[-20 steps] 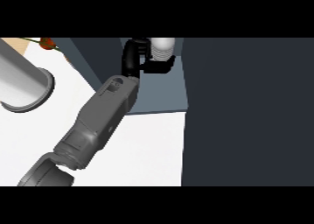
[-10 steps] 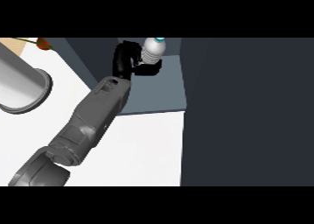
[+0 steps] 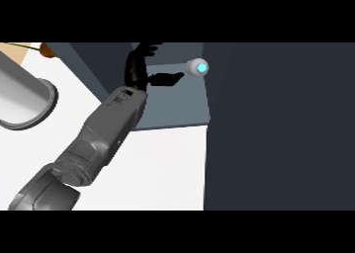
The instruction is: Pick up the bottled water, place it into the cabinet and close the cabinet
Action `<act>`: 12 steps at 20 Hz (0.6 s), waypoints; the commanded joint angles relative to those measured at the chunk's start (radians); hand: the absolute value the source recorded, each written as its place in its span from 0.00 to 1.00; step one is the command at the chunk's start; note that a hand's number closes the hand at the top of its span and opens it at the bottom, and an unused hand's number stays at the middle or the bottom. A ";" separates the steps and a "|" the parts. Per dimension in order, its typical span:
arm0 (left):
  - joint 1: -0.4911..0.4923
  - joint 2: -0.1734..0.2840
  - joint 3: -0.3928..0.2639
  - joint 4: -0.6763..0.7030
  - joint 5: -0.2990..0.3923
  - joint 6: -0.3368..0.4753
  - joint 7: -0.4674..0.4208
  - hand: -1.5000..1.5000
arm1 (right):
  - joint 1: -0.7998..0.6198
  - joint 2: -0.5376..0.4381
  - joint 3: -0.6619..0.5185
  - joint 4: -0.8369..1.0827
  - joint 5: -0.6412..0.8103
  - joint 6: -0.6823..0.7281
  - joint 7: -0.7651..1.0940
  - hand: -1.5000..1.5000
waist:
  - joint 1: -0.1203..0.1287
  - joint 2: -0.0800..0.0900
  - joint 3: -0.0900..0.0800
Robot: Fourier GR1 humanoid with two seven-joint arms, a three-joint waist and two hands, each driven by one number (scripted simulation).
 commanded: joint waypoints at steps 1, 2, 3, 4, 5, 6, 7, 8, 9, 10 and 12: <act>0.014 0.051 0.002 0.029 -0.010 -0.002 -0.008 0.00 | -0.012 0.006 0.011 0.009 0.023 -0.010 0.001 0.00 | 0.002 0.007 -0.004; 0.007 0.063 -0.002 0.044 -0.015 -0.023 0.011 0.00 | -0.005 0.009 0.014 0.013 0.002 0.003 -0.008 0.00 | -0.006 0.011 -0.004; 0.035 0.074 0.011 0.036 -0.003 -0.031 -0.010 0.00 | 0.036 -0.010 0.012 -0.038 -0.010 0.007 0.004 0.00 | -0.003 0.006 -0.004; 0.037 0.048 0.008 0.033 -0.008 0.014 -0.030 0.00 | 0.017 -0.018 -0.003 -0.011 -0.011 0.011 0.009 0.00 | 0.001 0.007 -0.004; 0.031 0.039 0.014 0.035 -0.003 0.021 -0.024 0.00 | 0.023 -0.006 0.007 -0.007 0.005 0.006 -0.012 0.00 | -0.005 0.008 -0.004; 0.023 0.074 0.011 0.042 -0.007 -0.010 -0.010 0.00 | 0.039 -0.010 0.013 -0.014 -0.001 0.016 -0.016 0.00 | -0.007 0.008 -0.004; 0.040 0.040 0.021 0.021 0.002 0.003 -0.041 0.00 | 0.001 0.016 0.031 -0.009 0.035 -0.026 0.010 0.00 | 0.012 0.003 -0.004; 0.014 0.063 0.023 0.016 0.002 -0.030 -0.031 0.00 | 0.013 -0.017 0.004 -0.003 -0.012 0.022 -0.007 0.00 | 0.001 0.007 -0.004; 0.043 0.061 0.034 0.005 0.012 -0.053 -0.066 0.00 | -0.005 -0.019 -0.006 -0.012 -0.011 0.005 0.021 0.00 | 0.004 0.009 -0.005; 0.066 0.072 0.043 -0.016 0.020 -0.098 -0.102 0.00 | 0.009 -0.016 -0.011 -0.013 -0.012 0.008 -0.002 0.00 | 0.011 0.004 -0.004; 0.063 0.079 0.067 -0.049 0.041 -0.151 -0.134 0.00 | -0.002 -0.011 -0.009 0.019 0.018 0.008 -0.026 0.00 | 0.020 0.000 -0.004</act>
